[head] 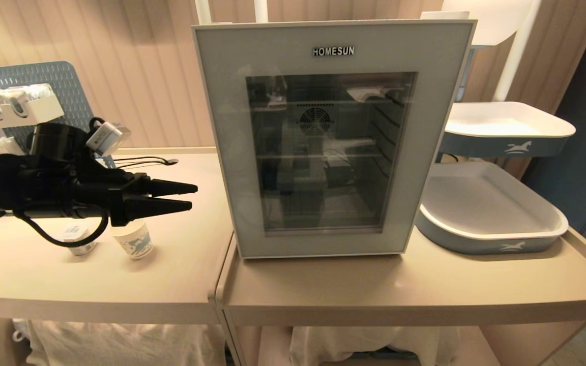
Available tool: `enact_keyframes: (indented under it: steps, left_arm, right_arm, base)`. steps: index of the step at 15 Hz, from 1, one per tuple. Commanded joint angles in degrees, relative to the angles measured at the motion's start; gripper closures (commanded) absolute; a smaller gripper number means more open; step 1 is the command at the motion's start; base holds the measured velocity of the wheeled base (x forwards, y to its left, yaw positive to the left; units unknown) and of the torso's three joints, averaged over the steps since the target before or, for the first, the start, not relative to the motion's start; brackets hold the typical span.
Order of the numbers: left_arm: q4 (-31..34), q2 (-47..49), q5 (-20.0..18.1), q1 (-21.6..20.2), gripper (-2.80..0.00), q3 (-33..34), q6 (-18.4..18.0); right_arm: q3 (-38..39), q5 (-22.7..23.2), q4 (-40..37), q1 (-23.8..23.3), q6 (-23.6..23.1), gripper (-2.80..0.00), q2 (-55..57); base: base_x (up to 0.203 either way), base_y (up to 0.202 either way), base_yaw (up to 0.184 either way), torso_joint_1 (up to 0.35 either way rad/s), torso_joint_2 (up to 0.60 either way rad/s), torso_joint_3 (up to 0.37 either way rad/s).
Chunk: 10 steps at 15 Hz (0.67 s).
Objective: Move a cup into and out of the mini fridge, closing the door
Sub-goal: Open the freezer door
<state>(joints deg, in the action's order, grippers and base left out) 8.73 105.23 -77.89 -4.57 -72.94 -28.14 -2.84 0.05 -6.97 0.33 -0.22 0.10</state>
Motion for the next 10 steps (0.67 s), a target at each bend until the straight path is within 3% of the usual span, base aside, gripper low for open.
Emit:
enact_keyframes:
  steps: [1, 3, 7, 10]
  left_arm:
    - [0.06, 2.34, -1.33, 0.88, -2.8, -0.99, -0.25]
    - [-0.86, 4.76, -2.4, 1.37, -2.8, -1.97, -0.39]
    - [-13.56, 10.22, -2.12, 2.37, -2.8, -1.93, 0.01]
    - [-15.13, 12.33, -1.82, 3.58, -2.8, -3.36, 0.27]
  right_arm:
    - [-0.03, 0.04, -0.06, 0.02, -0.04, 0.0, 0.08]
    - [0.03, 0.04, -0.06, 0.02, -0.04, 0.0, 0.08]
    - [-0.03, 0.04, -0.06, 0.02, -0.04, 0.0, -0.01]
    - [0.03, 0.04, -0.06, 0.02, -0.04, 0.0, 0.08]
  base:
    - [0.0, 0.0, 0.0, 0.0, 0.0, 0.0]
    - [0.0, 0.0, 0.0, 0.0, 0.0, 0.0]
    - [0.0, 0.0, 0.0, 0.0, 0.0, 0.0]
    - [0.0, 0.0, 0.0, 0.0, 0.0, 0.0]
